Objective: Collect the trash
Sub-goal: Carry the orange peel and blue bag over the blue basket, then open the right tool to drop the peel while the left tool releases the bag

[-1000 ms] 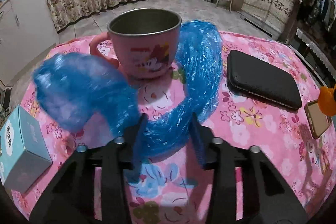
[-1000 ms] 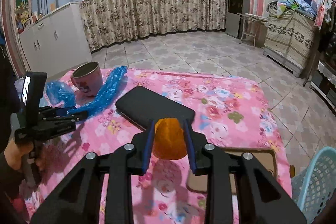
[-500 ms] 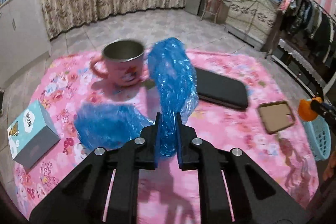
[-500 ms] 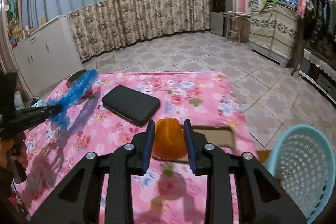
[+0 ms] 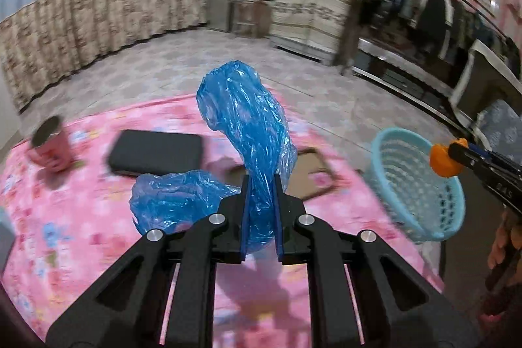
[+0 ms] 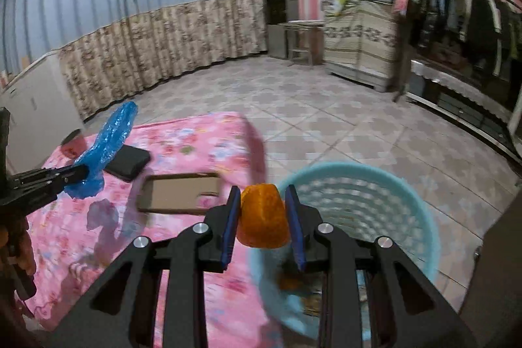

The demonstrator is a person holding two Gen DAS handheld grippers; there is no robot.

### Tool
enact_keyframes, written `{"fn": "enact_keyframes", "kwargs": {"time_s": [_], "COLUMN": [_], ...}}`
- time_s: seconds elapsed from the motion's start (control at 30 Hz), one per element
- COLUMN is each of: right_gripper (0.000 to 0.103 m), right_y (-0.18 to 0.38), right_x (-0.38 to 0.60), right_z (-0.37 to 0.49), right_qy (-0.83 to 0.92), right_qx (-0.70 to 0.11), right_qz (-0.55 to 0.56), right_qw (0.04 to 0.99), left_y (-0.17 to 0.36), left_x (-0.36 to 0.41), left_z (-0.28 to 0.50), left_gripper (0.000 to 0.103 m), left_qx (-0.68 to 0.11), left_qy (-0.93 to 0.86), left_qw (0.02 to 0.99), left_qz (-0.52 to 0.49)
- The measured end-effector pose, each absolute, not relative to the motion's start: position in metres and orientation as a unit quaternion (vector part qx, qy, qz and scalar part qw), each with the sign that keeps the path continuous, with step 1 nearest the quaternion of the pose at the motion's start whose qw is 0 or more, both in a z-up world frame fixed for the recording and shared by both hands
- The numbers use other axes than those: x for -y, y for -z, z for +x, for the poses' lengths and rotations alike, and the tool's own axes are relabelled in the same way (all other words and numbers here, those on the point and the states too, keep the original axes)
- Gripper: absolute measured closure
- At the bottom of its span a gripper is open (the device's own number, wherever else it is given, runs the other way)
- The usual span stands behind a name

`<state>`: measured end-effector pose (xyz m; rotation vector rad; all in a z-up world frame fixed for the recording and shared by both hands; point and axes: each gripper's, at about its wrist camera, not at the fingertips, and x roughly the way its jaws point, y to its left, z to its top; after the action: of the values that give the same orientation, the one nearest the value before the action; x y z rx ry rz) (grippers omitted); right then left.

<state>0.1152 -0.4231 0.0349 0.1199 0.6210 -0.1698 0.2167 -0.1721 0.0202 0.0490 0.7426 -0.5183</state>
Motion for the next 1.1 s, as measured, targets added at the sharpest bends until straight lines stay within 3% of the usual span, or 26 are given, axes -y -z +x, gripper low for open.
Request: {"fn": "enact_keyframes", "kwargs": {"time_s": [0.37,0.77,0.8,0.87,1.1], "right_gripper": [0.074,0.074,0.074,0.074,0.074], "right_y": [-0.014,-0.005,-0.005,-0.004,0.002], "right_x": [0.501,0.542,0.544,0.549,0.545], "right_z": [0.095,0.082,0.082,0.083,0.083], "right_qy": [0.143,0.167,0.168,0.170,0.165], "right_qx": [-0.305,-0.296,-0.295,-0.293,-0.298], "right_qz": [0.099,0.127,0.129,0.133,0.135], "right_qw": [0.936,0.932,0.932,0.931,0.930], "left_y": [-0.010,0.003,0.004,0.005,-0.001], "left_x": [0.300,0.383,0.387,0.391,0.377], "left_z": [0.188,0.175,0.176,0.177,0.181], "left_gripper": [0.092,0.091,0.090,0.071,0.042], "left_qx": [-0.358,-0.363,-0.363,-0.364,-0.356], "left_qy": [0.345,0.398,0.397,0.395,0.375], "left_qw": [0.865,0.838,0.838,0.838,0.852], "left_qz": [0.068,0.091,0.093,0.093,0.079]}}
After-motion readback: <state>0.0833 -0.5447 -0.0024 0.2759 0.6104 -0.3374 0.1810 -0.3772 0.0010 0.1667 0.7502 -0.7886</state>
